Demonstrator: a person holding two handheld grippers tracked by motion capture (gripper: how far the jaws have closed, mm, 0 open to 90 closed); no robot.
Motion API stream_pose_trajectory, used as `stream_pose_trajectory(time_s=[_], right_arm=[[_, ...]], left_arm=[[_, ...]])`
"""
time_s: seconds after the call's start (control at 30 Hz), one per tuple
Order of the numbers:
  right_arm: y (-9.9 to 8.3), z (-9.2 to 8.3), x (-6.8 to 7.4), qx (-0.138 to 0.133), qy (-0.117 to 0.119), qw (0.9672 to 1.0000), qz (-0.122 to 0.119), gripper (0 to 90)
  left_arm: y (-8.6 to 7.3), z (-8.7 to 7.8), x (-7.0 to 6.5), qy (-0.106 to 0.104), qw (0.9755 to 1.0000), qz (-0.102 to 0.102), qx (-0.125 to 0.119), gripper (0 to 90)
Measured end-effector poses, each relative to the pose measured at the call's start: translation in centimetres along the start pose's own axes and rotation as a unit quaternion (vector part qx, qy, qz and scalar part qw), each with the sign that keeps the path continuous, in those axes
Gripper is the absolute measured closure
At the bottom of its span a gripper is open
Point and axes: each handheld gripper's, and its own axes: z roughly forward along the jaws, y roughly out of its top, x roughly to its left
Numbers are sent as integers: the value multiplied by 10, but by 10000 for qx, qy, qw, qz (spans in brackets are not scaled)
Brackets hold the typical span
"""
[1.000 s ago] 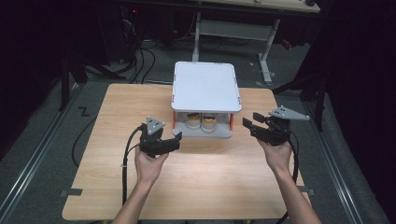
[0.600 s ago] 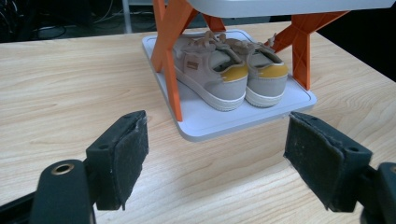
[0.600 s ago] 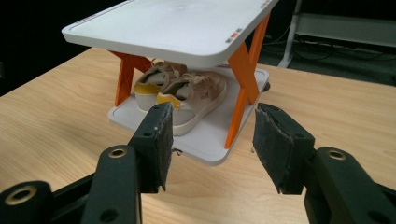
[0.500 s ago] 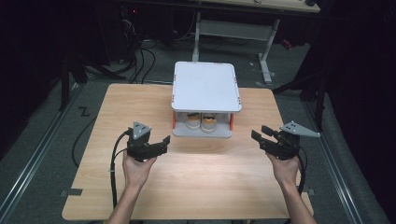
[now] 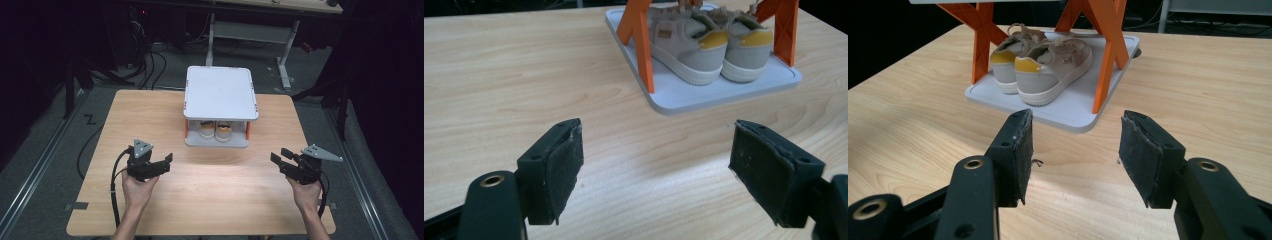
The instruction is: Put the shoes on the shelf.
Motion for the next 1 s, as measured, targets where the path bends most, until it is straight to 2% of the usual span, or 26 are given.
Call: stream_pose_trajectory(time_s=[0.27, 0.4, 0.5, 0.73, 0.93, 1.0], right_arm=[[-20, 3, -4, 190, -55, 9997, 116, 471], [-29, 6, -7, 260, -97, 9995, 168, 470], [-34, 9, -8, 359, -73, 9991, 225, 468], [-45, 16, -10, 522, -118, 9983, 247, 468], [-56, 22, -13, 690, -319, 9969, 177, 465], [-60, 24, -15, 774, -398, 9961, 140, 462]], left_arm=[[-17, 3, 8, -129, 9997, -90, 175, 215], [-24, 6, 10, -394, 9988, -122, 247, 214], [-29, 8, 9, -486, 9984, -107, 282, 204], [-39, 19, 10, -413, 9980, -126, 456, 200], [-44, 25, 10, -310, 9972, -168, 659, 202], [-45, 27, 9, -250, 9970, -101, 729, 203]])
